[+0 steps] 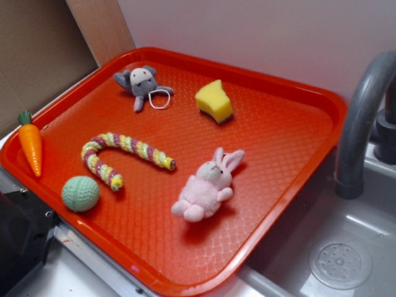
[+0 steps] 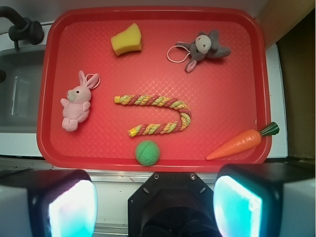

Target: Grab the green sponge.

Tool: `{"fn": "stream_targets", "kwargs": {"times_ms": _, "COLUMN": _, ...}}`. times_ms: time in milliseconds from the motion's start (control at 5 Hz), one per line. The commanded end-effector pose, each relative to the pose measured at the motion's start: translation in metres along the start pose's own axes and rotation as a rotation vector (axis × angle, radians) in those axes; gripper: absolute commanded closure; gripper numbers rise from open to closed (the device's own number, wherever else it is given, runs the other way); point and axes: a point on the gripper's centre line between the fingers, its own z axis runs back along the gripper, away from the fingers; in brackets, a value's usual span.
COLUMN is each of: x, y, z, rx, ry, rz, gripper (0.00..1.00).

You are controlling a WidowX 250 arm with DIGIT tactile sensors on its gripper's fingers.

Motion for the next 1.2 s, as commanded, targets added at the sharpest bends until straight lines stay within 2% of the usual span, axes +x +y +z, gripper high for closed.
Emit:
{"fn": "stream_targets", "kwargs": {"times_ms": 0, "x": 0.000, "y": 0.000, "z": 0.000, "rx": 0.000, "ry": 0.000, "rz": 0.000, "gripper": 0.00}}
{"fn": "stream_targets", "kwargs": {"times_ms": 200, "x": 0.018, "y": -0.023, "z": -0.008, "rx": 0.002, "ry": 0.030, "rz": -0.238, "gripper": 0.00}}
{"fn": "stream_targets", "kwargs": {"times_ms": 400, "x": 0.047, "y": -0.066, "z": -0.010, "rx": 0.007, "ry": -0.026, "rz": -0.263, "gripper": 0.00}}
{"fn": "stream_targets", "kwargs": {"times_ms": 600, "x": 0.076, "y": -0.102, "z": -0.015, "rx": -0.013, "ry": -0.070, "rz": -0.099, "gripper": 0.00}}
{"fn": "stream_targets", "kwargs": {"times_ms": 800, "x": 0.103, "y": -0.125, "z": -0.035, "rx": 0.052, "ry": -0.107, "rz": 0.143, "gripper": 0.00}}
{"fn": "stream_targets", "kwargs": {"times_ms": 1000, "x": 0.125, "y": -0.123, "z": -0.059, "rx": 0.063, "ry": -0.032, "rz": 0.398, "gripper": 0.00}}
